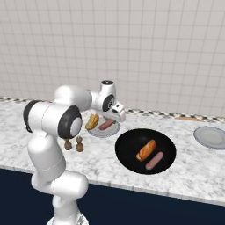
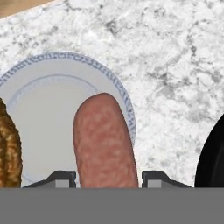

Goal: Place one bun and one sausage from the bowl on each plate.

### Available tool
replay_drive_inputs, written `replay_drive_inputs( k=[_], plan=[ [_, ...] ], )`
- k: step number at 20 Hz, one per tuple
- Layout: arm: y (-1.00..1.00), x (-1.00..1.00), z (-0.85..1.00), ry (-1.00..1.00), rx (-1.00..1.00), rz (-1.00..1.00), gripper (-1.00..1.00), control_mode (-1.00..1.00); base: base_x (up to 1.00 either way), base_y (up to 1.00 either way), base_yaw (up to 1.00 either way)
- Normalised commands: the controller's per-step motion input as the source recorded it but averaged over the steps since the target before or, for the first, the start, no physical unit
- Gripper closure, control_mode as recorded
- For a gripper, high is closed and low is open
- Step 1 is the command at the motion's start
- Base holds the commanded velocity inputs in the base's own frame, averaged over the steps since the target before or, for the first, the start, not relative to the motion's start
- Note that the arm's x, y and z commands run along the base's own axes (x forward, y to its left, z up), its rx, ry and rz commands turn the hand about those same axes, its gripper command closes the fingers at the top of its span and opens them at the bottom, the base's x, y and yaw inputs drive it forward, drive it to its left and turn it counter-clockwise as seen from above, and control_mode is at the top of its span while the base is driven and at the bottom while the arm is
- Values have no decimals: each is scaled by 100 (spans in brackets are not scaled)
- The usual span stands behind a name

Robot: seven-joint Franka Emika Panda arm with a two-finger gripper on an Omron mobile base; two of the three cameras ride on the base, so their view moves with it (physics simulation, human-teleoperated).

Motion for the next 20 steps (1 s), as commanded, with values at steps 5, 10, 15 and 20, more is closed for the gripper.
replay_drive_inputs(
  k=[5,10,15,20],
  plan=[
    [14,20,-27,0,1,6,100,-100,0,0,0],
    [10,16,-9,0,0,8,100,-100,0,0,0],
    [8,17,-6,0,0,9,100,-100,0,0,0],
    [2,17,-13,0,0,8,100,-100,0,0,0]
  ],
)
